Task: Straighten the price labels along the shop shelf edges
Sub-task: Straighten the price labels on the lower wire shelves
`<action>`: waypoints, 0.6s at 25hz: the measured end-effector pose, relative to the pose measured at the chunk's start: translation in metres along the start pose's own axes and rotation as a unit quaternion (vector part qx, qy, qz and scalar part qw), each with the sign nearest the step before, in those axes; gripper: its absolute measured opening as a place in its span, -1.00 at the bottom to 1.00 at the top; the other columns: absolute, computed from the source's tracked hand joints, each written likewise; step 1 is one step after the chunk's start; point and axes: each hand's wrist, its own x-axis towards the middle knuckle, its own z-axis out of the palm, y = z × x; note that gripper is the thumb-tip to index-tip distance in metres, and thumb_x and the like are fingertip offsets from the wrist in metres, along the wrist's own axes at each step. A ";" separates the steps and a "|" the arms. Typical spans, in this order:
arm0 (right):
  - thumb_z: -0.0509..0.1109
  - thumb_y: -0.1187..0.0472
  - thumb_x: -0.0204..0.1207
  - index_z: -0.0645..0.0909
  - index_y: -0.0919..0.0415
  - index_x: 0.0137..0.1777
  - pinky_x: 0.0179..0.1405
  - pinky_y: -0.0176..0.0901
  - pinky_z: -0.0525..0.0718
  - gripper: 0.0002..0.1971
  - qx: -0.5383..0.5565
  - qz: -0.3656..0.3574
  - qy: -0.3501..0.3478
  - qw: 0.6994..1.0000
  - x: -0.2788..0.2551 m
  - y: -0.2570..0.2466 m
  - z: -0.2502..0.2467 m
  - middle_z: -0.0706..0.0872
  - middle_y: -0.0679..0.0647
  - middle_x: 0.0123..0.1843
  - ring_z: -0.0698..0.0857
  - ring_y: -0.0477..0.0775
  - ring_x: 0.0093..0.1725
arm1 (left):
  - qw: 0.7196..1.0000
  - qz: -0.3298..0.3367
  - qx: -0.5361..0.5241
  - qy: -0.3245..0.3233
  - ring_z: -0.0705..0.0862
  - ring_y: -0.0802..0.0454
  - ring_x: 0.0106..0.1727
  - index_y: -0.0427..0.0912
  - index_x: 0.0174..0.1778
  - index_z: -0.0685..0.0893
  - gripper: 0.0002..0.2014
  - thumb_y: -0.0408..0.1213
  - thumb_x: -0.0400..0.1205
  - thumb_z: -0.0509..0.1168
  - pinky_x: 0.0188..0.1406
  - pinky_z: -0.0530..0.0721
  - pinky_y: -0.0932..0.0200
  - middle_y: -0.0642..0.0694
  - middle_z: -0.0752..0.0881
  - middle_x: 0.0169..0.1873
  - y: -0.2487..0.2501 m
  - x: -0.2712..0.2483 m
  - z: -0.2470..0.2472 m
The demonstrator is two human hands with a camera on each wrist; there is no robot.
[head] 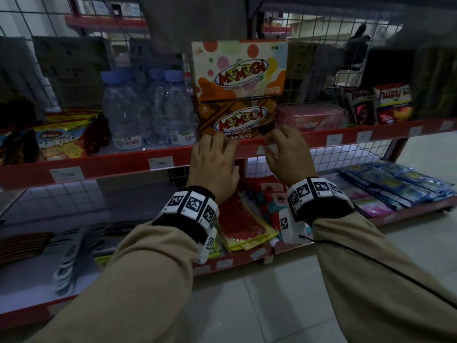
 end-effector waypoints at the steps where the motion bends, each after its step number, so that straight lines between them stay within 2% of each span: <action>1: 0.40 0.30 0.44 0.62 0.26 0.03 0.03 0.07 0.52 -0.82 -0.008 -0.003 -0.002 1.000 0.000 0.002 0.000 0.64 0.20 0.05 0.56 0.26 0.07 | 1.000 -0.008 0.002 -0.003 0.43 -0.19 0.21 -0.08 0.33 0.50 -0.52 -0.05 0.49 0.30 0.15 0.42 -0.07 -0.16 0.50 0.19 0.003 0.002 0.000; 5: 0.36 0.19 0.47 0.62 0.12 0.13 0.03 0.03 0.40 -0.77 -0.071 -0.021 -0.037 0.997 0.001 0.006 -0.002 0.67 0.08 0.10 0.53 0.21 0.14 | 0.999 -0.027 -0.014 -0.016 0.41 -0.17 0.19 -0.07 0.26 0.52 -0.58 -0.04 0.51 0.28 0.14 0.41 -0.04 -0.14 0.48 0.13 0.008 0.008 0.001; 7: 0.35 0.15 0.47 0.61 0.08 0.20 0.06 0.02 0.37 -0.70 -0.097 -0.025 -0.071 0.992 0.001 0.007 -0.004 0.64 0.08 0.16 0.49 0.21 0.19 | 0.999 -0.020 -0.026 -0.014 0.42 -0.15 0.17 -0.09 0.23 0.54 -0.61 -0.05 0.51 0.29 0.13 0.43 -0.01 -0.13 0.48 0.10 0.007 0.008 0.001; 9: 0.35 0.12 0.49 0.62 0.08 0.21 0.10 0.02 0.37 -0.71 -0.076 -0.001 -0.089 0.993 0.003 0.008 -0.006 0.60 0.10 0.20 0.47 0.20 0.23 | 0.999 -0.014 -0.036 -0.014 0.42 -0.13 0.15 -0.10 0.21 0.55 -0.63 -0.07 0.52 0.29 0.12 0.44 0.01 -0.13 0.49 0.09 0.007 0.009 0.001; 12: 0.38 0.13 0.52 0.67 0.12 0.04 0.13 0.07 0.52 -0.85 0.089 0.053 -0.056 0.993 0.008 0.006 -0.010 0.68 0.06 0.07 0.57 0.14 0.16 | 0.998 -0.019 -0.058 -0.016 0.44 -0.12 0.13 -0.12 0.20 0.58 -0.67 -0.10 0.55 0.27 0.12 0.45 0.01 -0.13 0.51 0.08 0.007 0.011 0.001; 13: 0.40 0.15 0.52 0.68 0.13 -0.03 0.09 0.02 0.57 -0.90 0.160 0.070 -0.029 0.984 0.010 0.005 -0.012 0.72 0.02 -0.01 0.63 0.06 0.08 | 0.997 -0.024 -0.068 -0.013 0.45 -0.13 0.13 -0.13 0.18 0.59 -0.70 -0.10 0.57 0.26 0.12 0.45 0.00 -0.13 0.53 0.07 0.007 0.013 0.001; 15: 0.42 0.26 0.51 0.65 0.12 -0.10 -0.05 -0.23 0.61 -0.97 0.269 0.103 0.024 0.957 0.011 0.000 -0.017 0.74 -0.06 -0.12 0.69 -0.16 -0.09 | 0.995 -0.033 -0.091 -0.004 0.46 -0.12 0.12 -0.15 0.13 0.62 -0.74 -0.11 0.62 0.22 0.11 0.45 0.00 -0.13 0.56 0.05 0.006 0.015 0.002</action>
